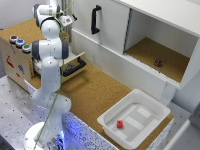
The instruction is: Put the yellow object inside the right cabinet
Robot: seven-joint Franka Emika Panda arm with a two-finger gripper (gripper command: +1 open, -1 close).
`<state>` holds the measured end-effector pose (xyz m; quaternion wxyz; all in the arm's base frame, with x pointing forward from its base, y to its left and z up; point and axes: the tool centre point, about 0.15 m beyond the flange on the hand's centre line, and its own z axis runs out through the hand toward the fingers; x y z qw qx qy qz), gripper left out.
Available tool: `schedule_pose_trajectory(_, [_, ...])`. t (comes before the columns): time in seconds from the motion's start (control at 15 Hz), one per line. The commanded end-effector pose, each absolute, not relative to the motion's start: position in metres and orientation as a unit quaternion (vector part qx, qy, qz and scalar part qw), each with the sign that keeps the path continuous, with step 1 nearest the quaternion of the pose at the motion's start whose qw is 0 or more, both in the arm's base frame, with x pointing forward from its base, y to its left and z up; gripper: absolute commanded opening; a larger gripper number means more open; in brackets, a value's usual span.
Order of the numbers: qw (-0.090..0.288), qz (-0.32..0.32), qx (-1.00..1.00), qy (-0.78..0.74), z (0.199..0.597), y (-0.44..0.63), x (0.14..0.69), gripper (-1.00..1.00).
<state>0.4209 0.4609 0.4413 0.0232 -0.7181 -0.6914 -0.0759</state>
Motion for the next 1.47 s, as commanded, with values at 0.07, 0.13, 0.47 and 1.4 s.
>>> schedule_pose_trajectory(0.07, [0.002, -0.074, -0.759, -0.647, 0.484, 0.407, 0.388, -1.0])
schedule_pose_trajectory(0.13, [0.004, -0.077, -0.765, -0.639, 0.485, 0.398, 0.38, -1.0])
schedule_pose_trajectory(0.47, [0.032, -0.09, -0.823, -0.56, 0.48, 0.32, 0.321, -1.0])
schedule_pose_trajectory(1.4, [0.058, -0.138, -0.96, -0.238, 0.515, 0.077, 0.329, -1.0])
